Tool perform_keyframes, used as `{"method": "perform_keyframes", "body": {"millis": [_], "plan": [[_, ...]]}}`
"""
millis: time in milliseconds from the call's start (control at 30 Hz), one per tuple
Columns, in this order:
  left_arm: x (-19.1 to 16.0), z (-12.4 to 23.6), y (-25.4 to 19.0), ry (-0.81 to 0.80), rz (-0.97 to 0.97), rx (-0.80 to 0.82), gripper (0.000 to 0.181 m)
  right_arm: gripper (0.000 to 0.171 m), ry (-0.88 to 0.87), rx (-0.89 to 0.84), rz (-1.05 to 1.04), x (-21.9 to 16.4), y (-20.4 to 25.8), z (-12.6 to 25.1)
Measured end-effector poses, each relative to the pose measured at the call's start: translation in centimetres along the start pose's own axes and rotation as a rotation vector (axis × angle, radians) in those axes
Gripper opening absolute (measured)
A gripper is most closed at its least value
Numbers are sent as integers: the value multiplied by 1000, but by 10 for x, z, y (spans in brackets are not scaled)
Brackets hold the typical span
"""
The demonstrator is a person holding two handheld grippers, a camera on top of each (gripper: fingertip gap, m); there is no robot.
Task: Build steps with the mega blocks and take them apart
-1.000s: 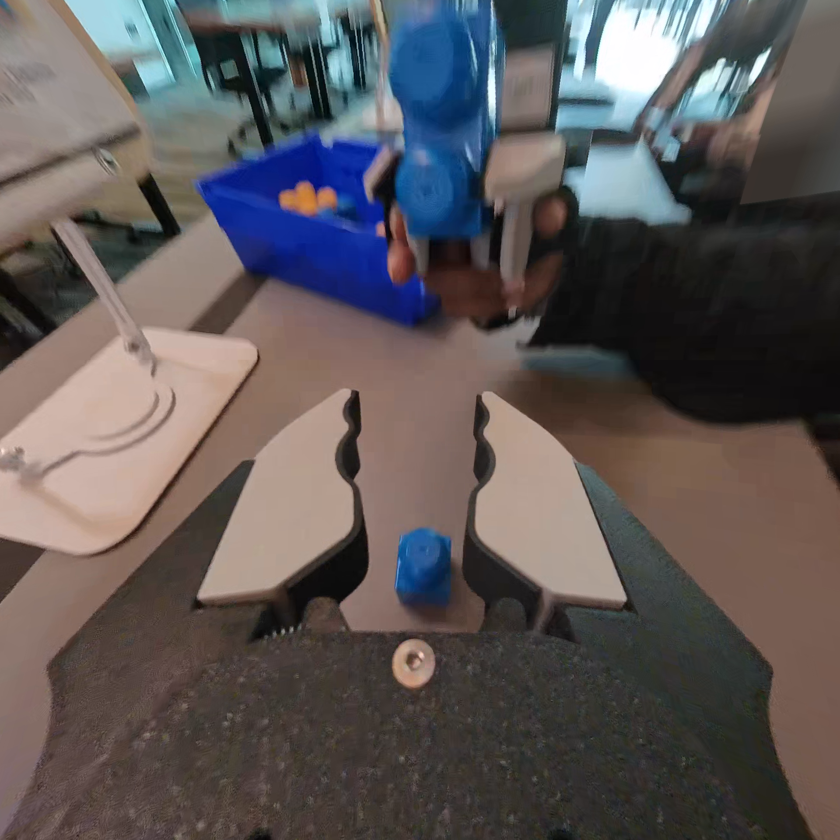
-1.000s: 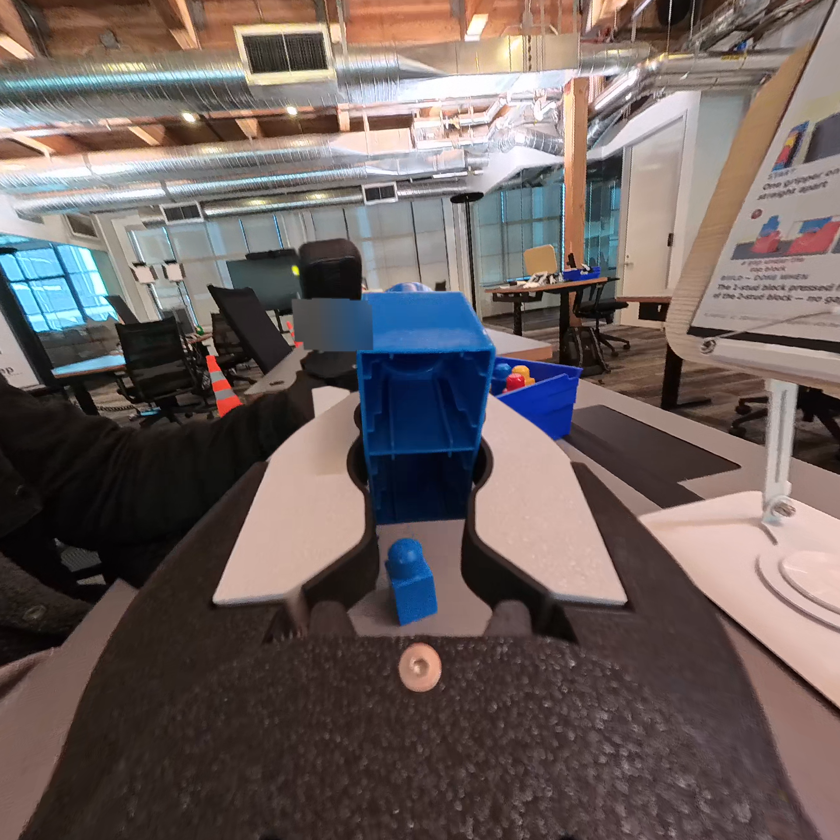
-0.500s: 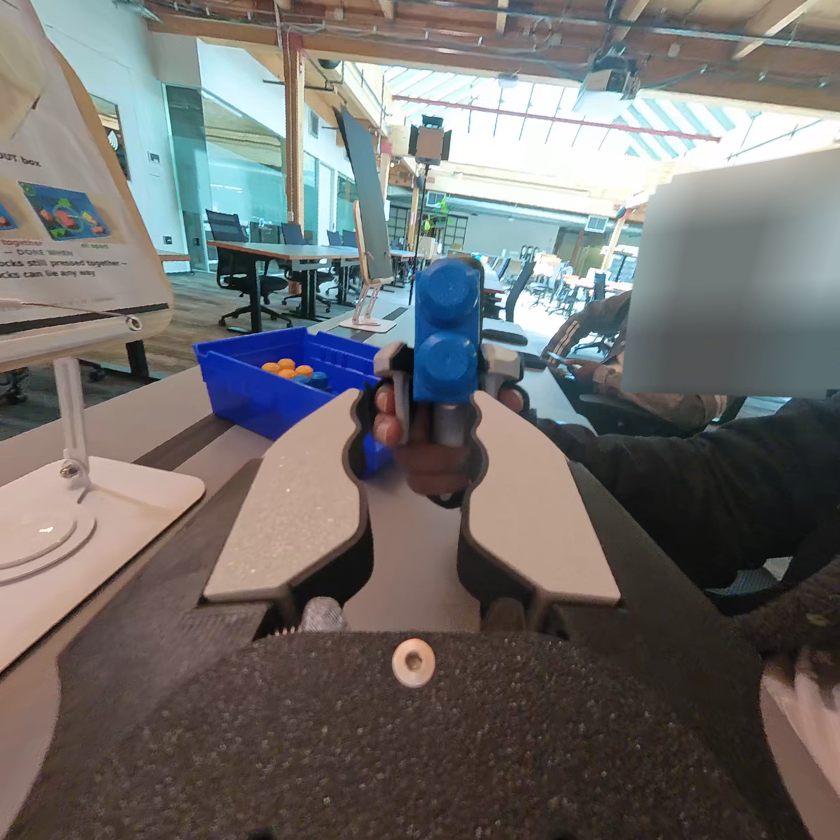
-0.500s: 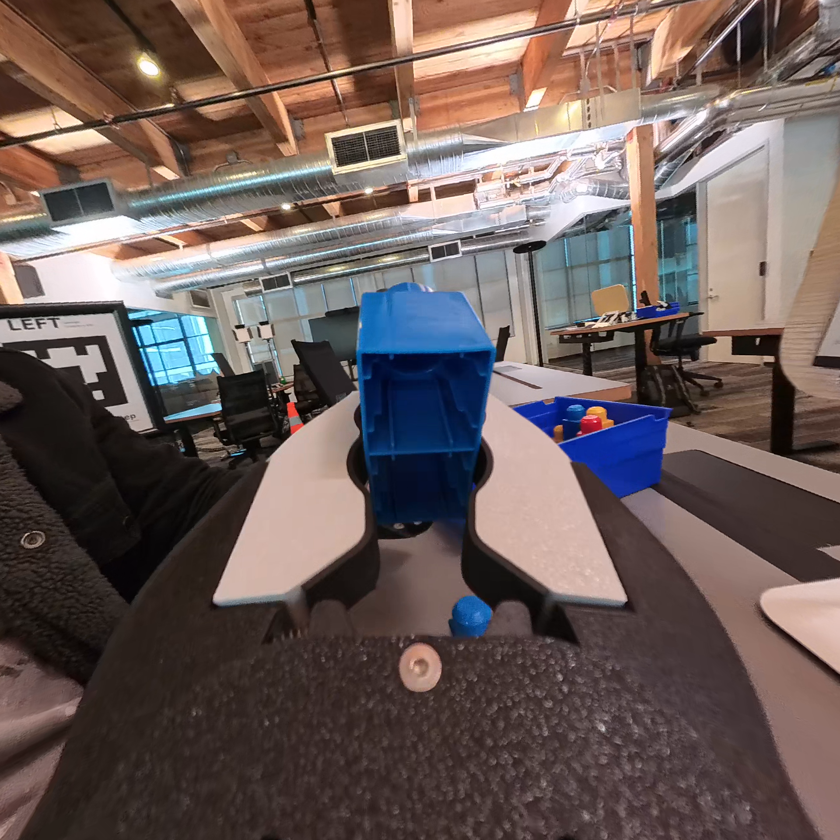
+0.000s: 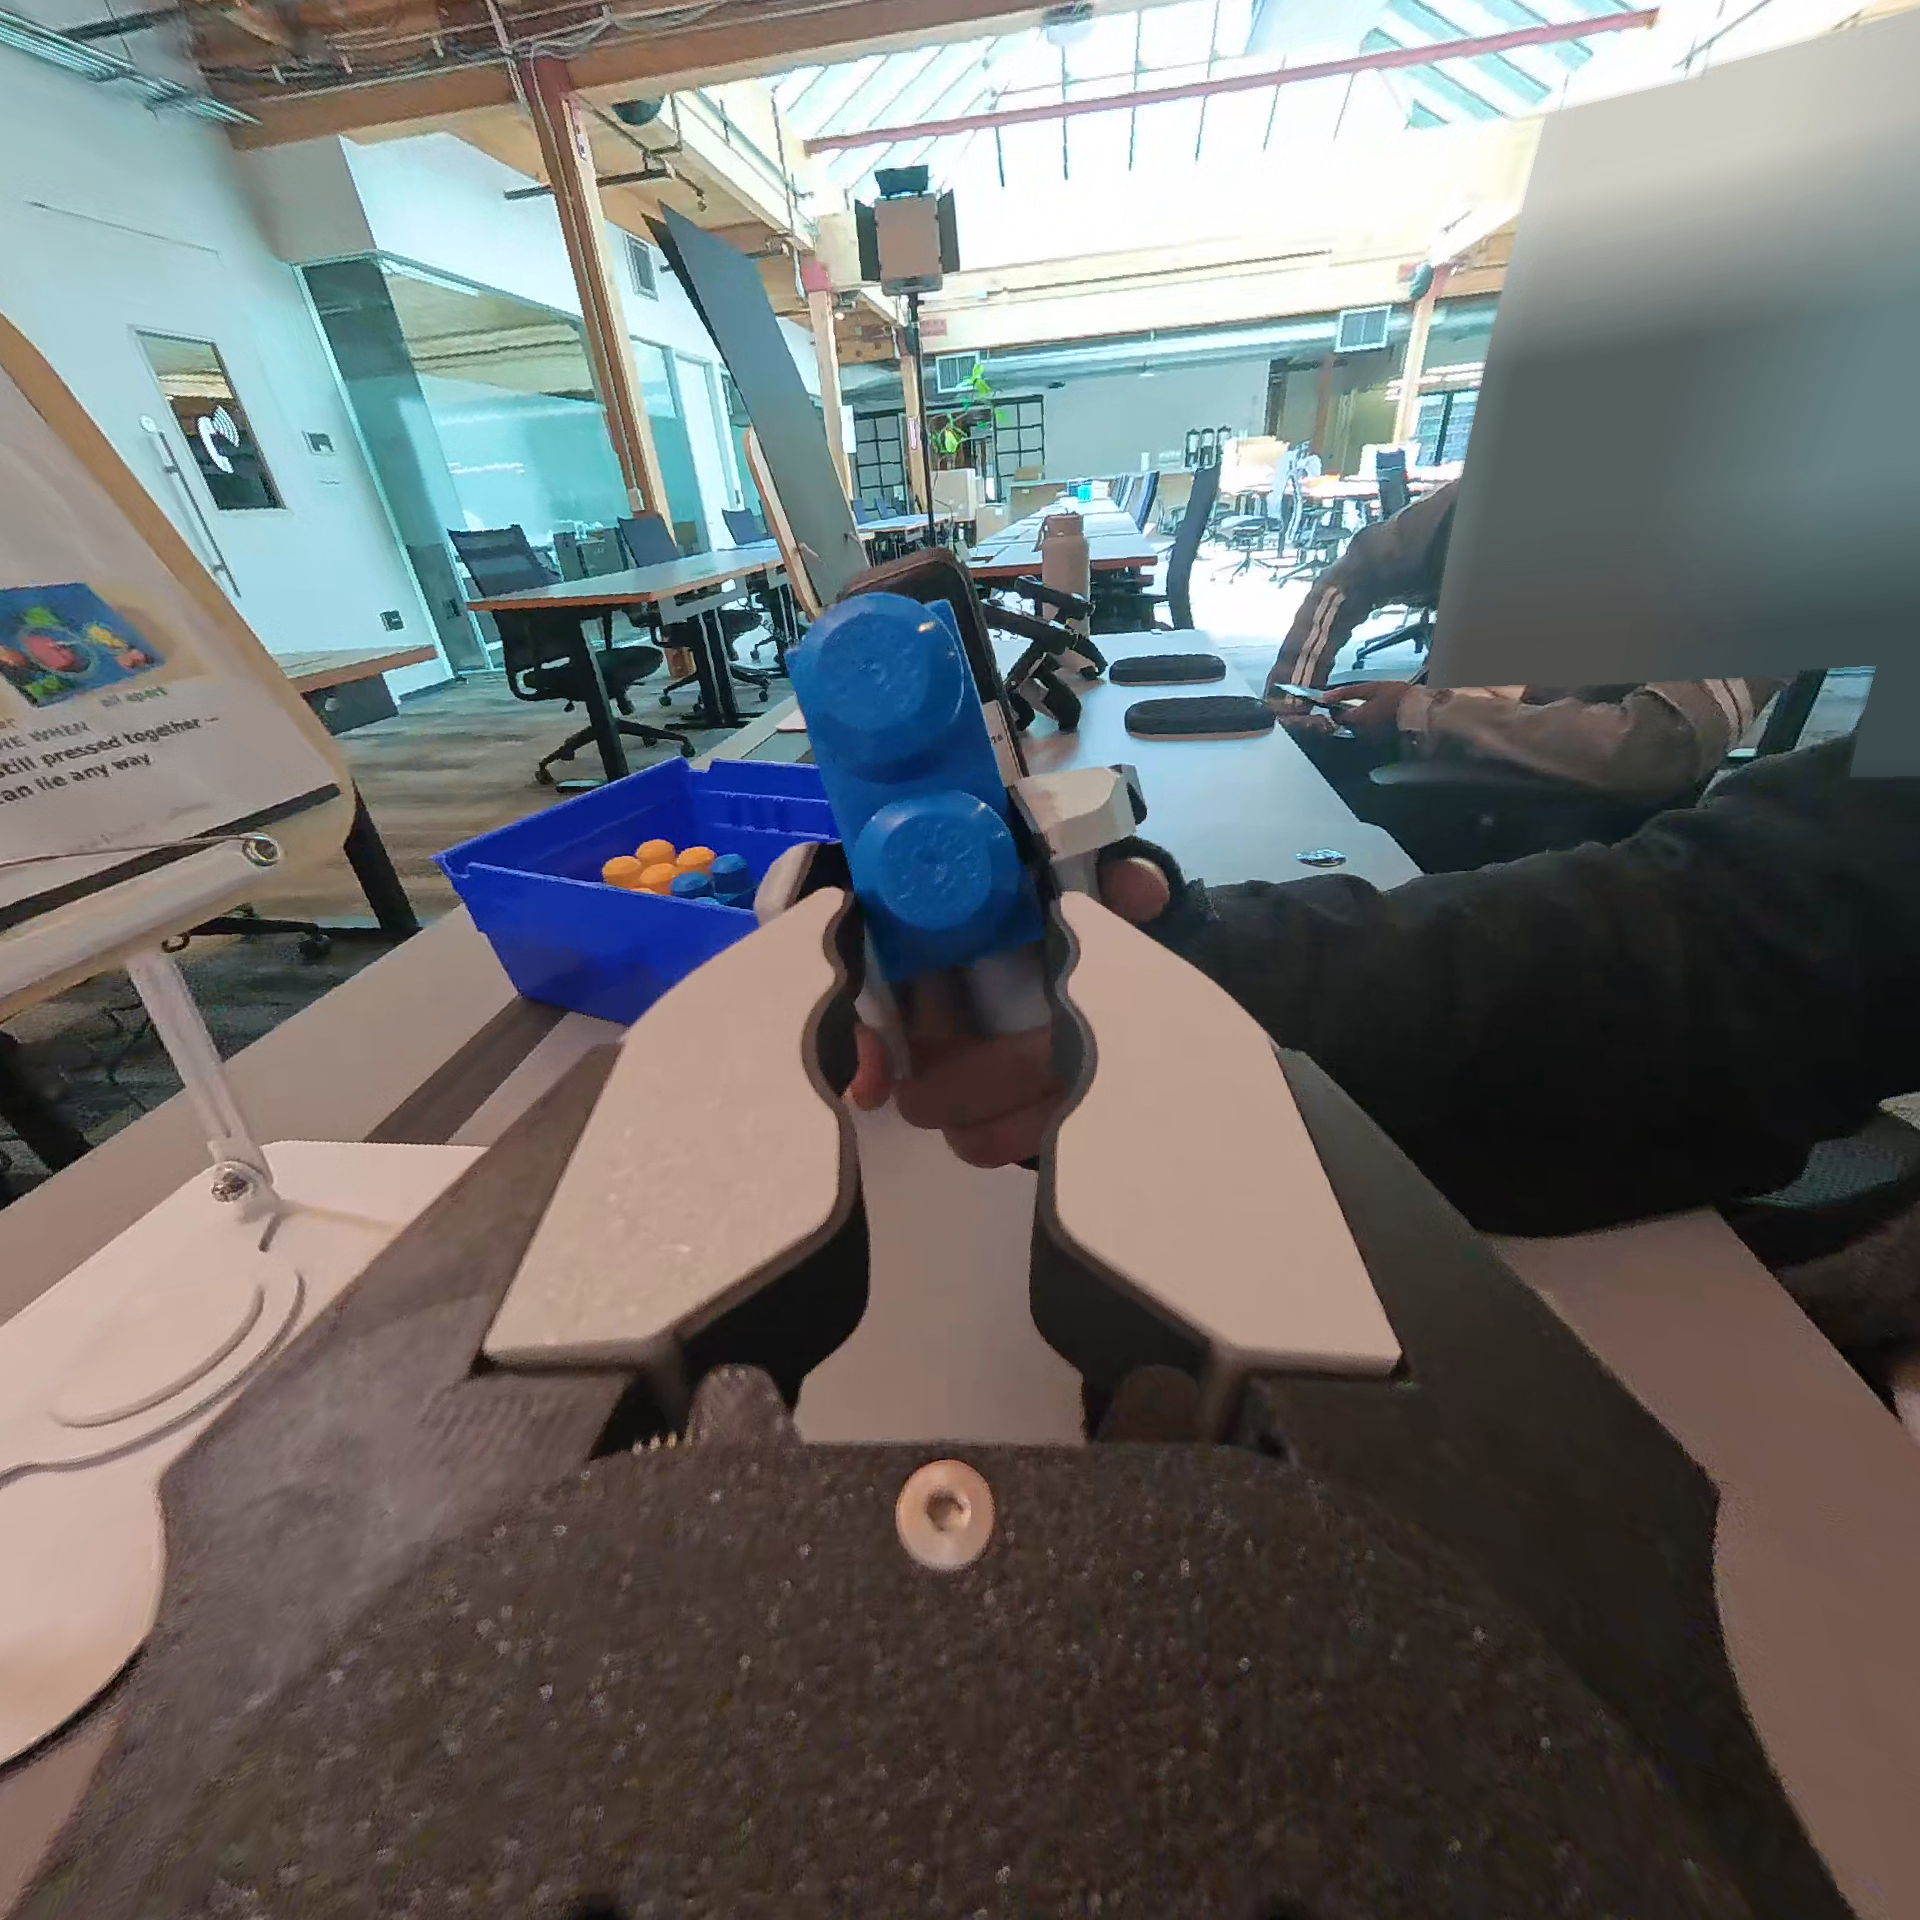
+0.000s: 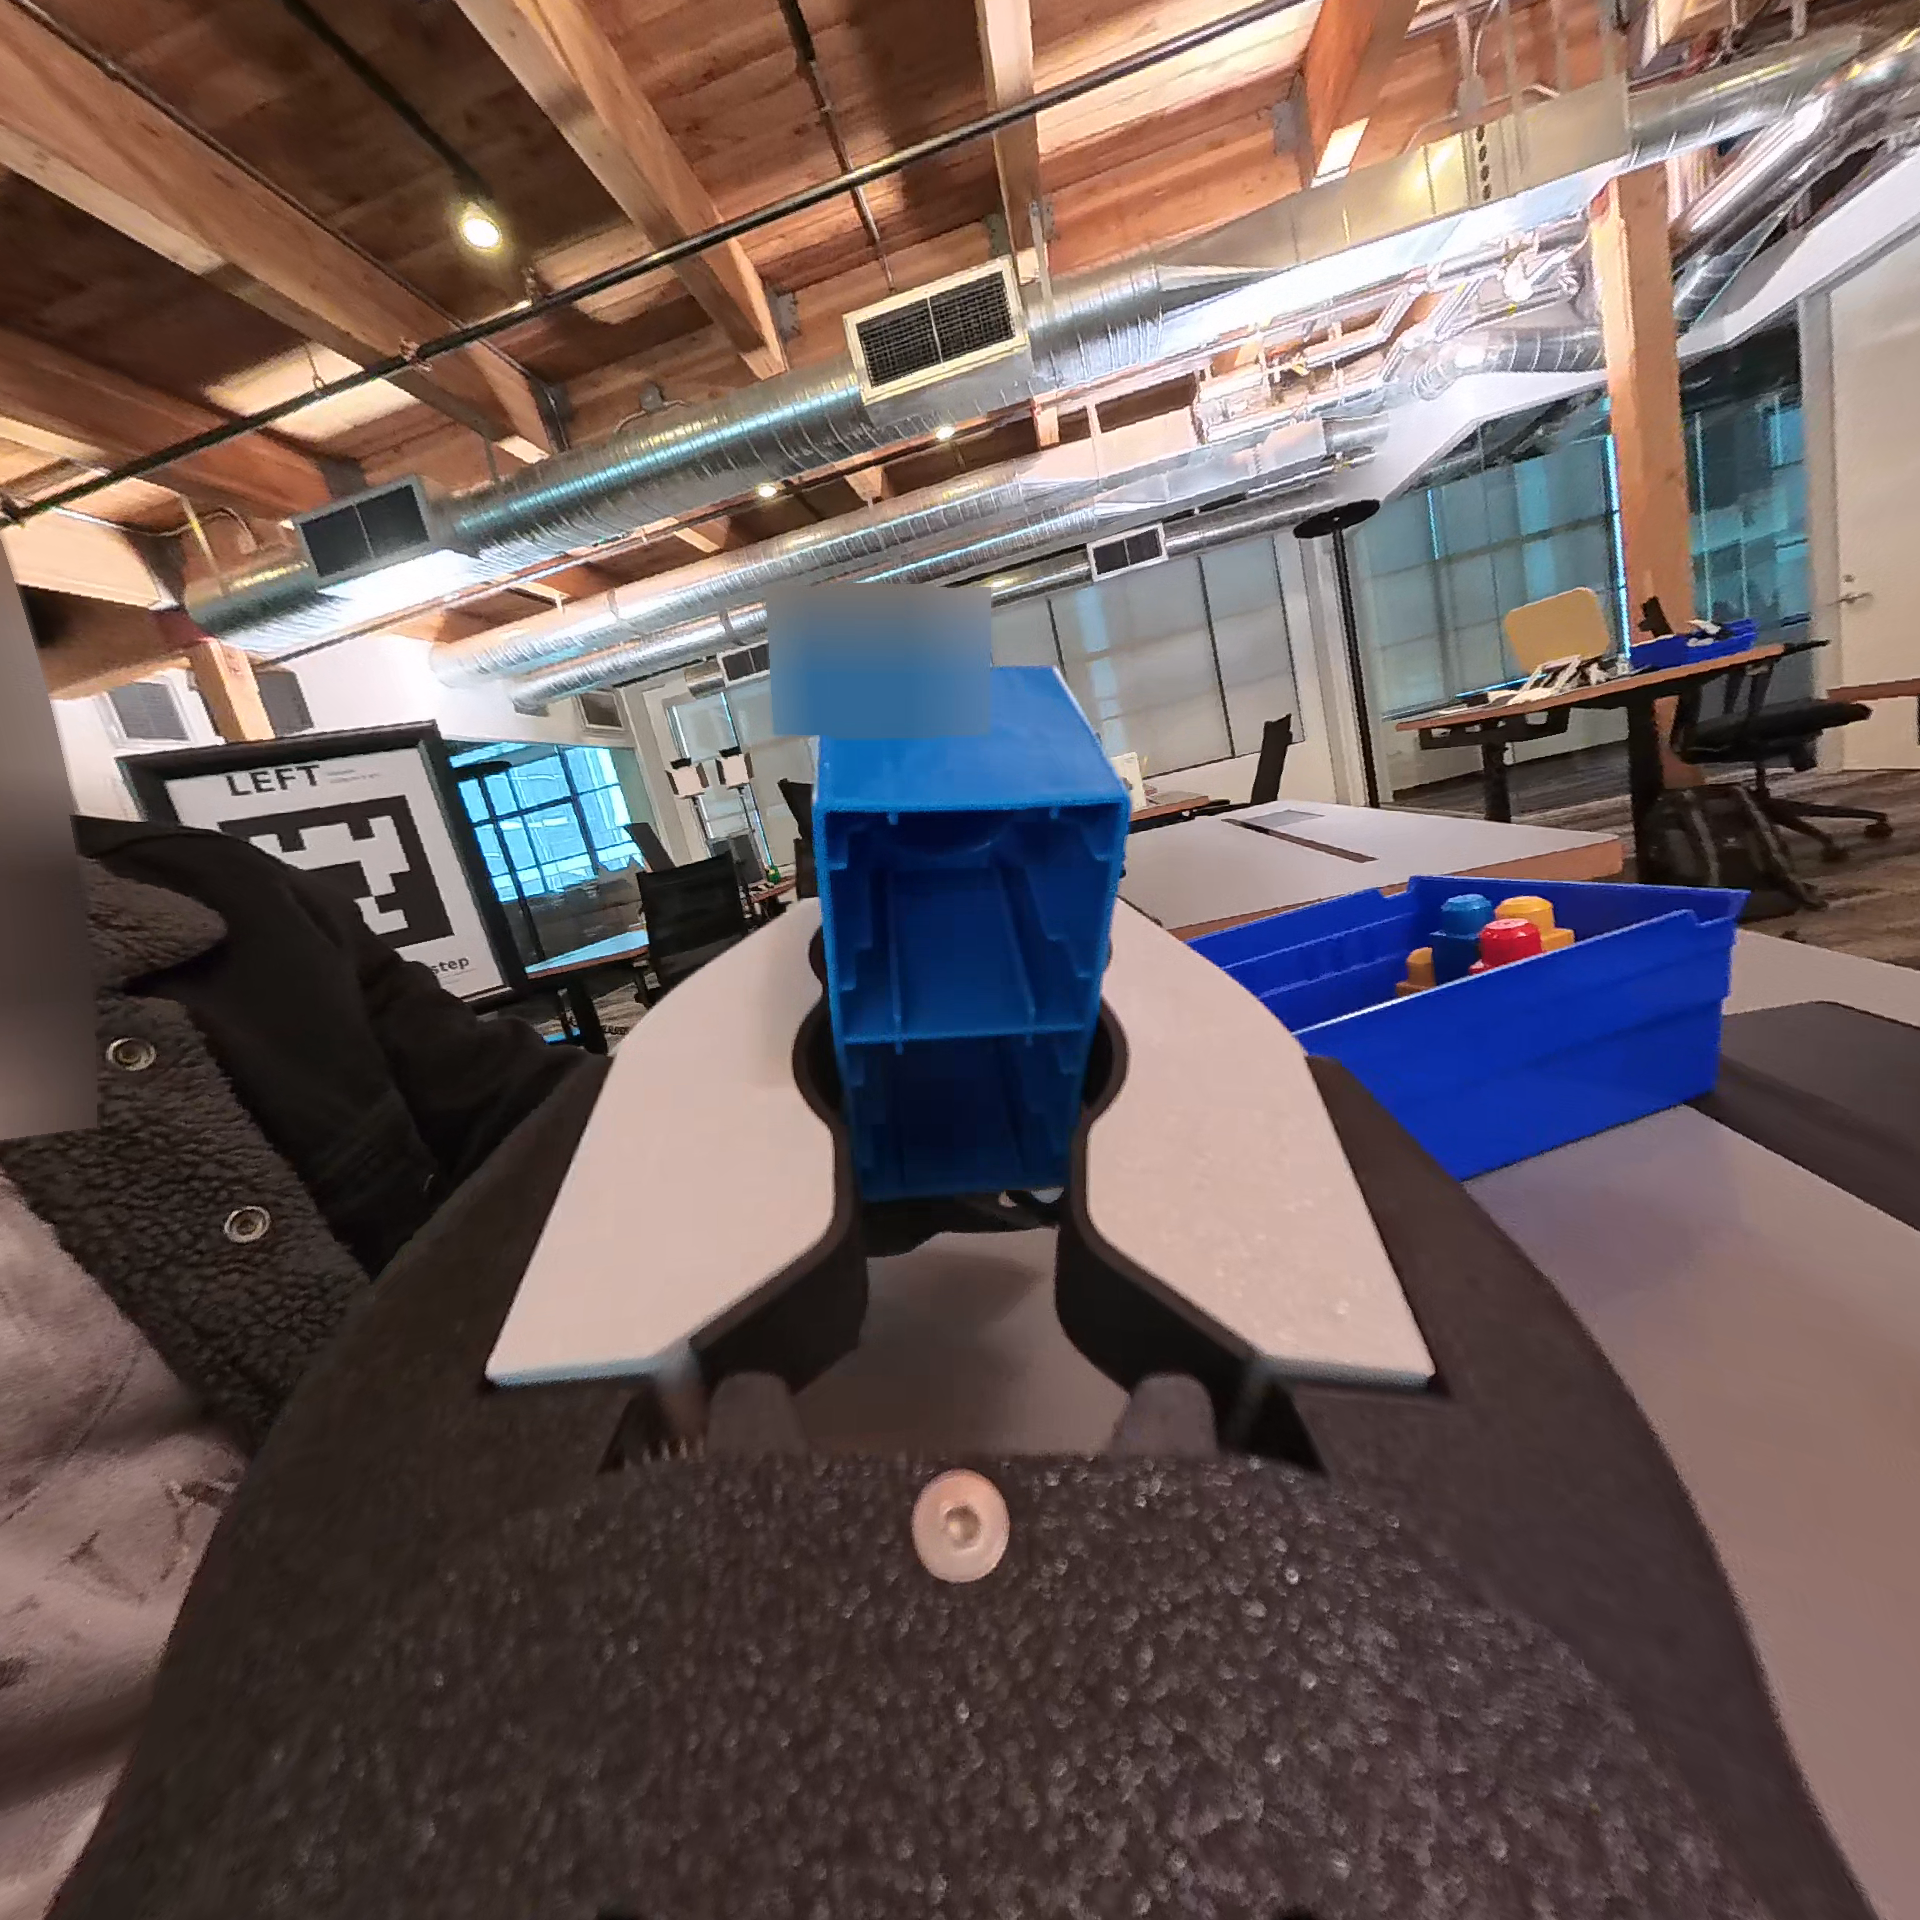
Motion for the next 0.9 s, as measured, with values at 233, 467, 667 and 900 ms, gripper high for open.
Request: {"method": "perform_keyframes", "body": {"millis": [233,467,667,900], "plan": [[-6,3,2,27,13,-11,31,42,51,-11,2,-8,-3,1],[-13,11,5,40,57,-58,27,43,159,-45,36,-14,-4,2],[-18,15,7,76,59,-70,27,43,210,-70,51,-18,-7,3],[-16,27,13,92,64,-61,27,43,349,-138,109,-17,-10,21]]}}
Point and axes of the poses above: each gripper's, where its closed fingertips meet, z back along the fingers, x out of its top, y = z × x across the jaws, the point moved 5 cm from there along z, back along the fingers, and after that the axes turned 2 degrees about x, right-handed, at the moved point
